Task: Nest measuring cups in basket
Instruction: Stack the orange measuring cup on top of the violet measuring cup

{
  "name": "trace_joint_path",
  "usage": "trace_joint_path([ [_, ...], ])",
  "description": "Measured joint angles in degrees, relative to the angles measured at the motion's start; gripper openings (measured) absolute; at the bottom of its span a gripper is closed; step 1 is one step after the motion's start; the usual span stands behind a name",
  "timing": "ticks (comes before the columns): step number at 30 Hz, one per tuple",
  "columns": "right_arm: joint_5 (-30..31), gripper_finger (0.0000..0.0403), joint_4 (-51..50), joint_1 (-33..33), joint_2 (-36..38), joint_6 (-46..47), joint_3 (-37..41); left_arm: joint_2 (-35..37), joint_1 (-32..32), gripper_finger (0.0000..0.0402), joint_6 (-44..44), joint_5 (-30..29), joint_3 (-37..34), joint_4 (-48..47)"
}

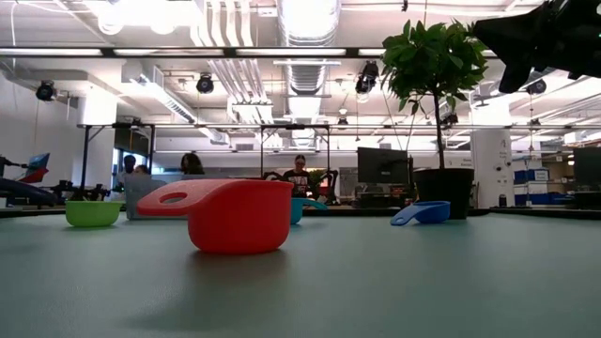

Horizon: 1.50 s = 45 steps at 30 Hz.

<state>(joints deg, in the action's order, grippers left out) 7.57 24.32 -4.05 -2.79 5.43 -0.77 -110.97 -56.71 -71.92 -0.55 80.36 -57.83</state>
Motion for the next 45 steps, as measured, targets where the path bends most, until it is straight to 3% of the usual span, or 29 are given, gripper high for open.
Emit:
trace_joint_path([
  [7, 0.0, 0.0028, 0.0, 0.0, 0.0, -0.1, 0.0, -3.7, 0.6, 0.0, 0.3, -1.1, 2.8, -6.4],
  [19, 0.1, 0.0028, 0.0, 0.0, 0.0, -0.5, 0.0, -3.2, 4.3, 0.0, -8.7, -17.7, 3.6, -14.7],
  [26, 0.1, 0.0028, 0.0, 0.0, 0.0, -0.5, 0.0, -1.5, 8.1, 0.0, -12.5, -19.9, 3.6, -20.2],
  [35, 0.1, 0.0028, 0.1, 0.0, 0.0, -0.5, 0.0, 0.4, 10.4, 0.0, 1.8, -21.3, 8.7, -18.9],
  [40, 0.0, 0.0028, 0.3, 0.0, 0.0, -0.5, 0.0, 0.5, 13.0, 0.0, 15.9, -23.8, 12.6, -12.9],
  [45, 0.1, 0.0028, 0.5, 0.0, 0.0, -0.5, 0.0, 0.5, 17.5, 0.0, 30.0, -18.5, 12.4, -6.1],
])
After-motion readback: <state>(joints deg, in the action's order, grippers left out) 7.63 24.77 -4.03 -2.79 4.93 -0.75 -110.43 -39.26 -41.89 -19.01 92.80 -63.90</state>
